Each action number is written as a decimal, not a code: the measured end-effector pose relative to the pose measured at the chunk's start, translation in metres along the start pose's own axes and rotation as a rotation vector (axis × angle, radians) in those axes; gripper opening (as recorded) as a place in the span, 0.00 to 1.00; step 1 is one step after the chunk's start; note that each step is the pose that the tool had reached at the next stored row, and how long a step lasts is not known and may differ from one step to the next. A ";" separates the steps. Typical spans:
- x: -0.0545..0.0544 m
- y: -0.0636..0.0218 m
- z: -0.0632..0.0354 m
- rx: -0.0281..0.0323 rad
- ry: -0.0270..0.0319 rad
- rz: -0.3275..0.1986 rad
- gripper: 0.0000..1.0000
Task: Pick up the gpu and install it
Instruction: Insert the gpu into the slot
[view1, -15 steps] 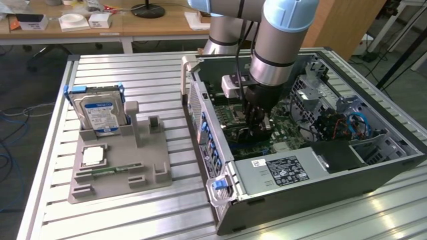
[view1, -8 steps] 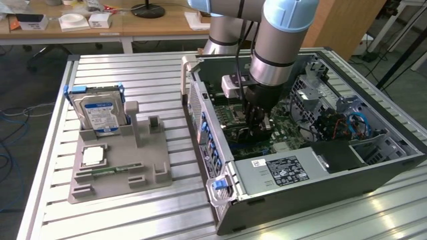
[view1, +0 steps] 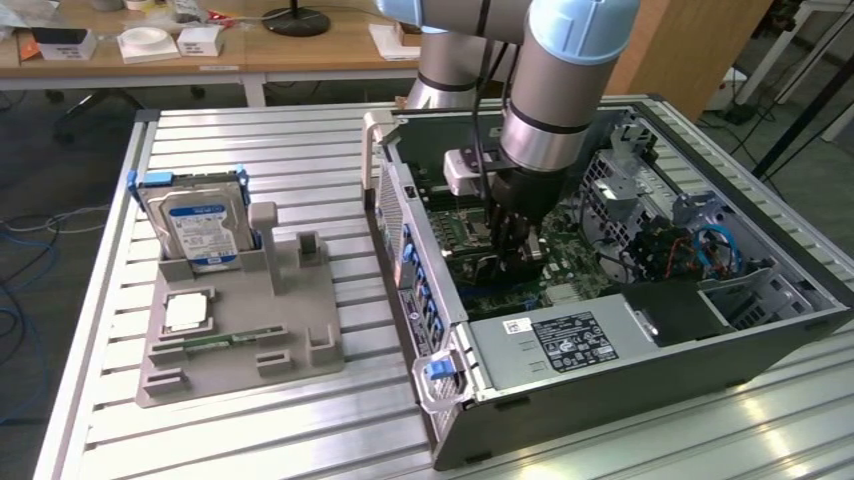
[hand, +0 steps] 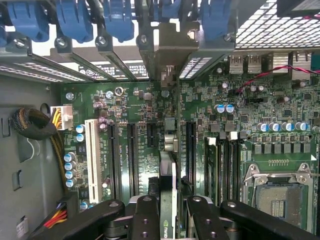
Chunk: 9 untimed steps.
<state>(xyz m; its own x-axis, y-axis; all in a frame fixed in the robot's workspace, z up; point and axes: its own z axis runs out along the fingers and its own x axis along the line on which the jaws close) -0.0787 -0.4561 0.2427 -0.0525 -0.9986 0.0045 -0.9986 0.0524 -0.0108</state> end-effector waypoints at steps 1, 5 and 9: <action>0.000 -0.0001 -0.0005 -0.0029 -0.0001 0.000 0.26; 0.000 -0.0005 -0.0025 -0.0145 0.0018 0.000 0.26; 0.000 -0.0008 -0.0027 -0.0157 0.0018 0.000 0.26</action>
<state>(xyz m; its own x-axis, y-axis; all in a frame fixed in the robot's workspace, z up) -0.0779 -0.4562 0.2454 -0.0526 -0.9986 0.0063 -0.9986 0.0526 0.0048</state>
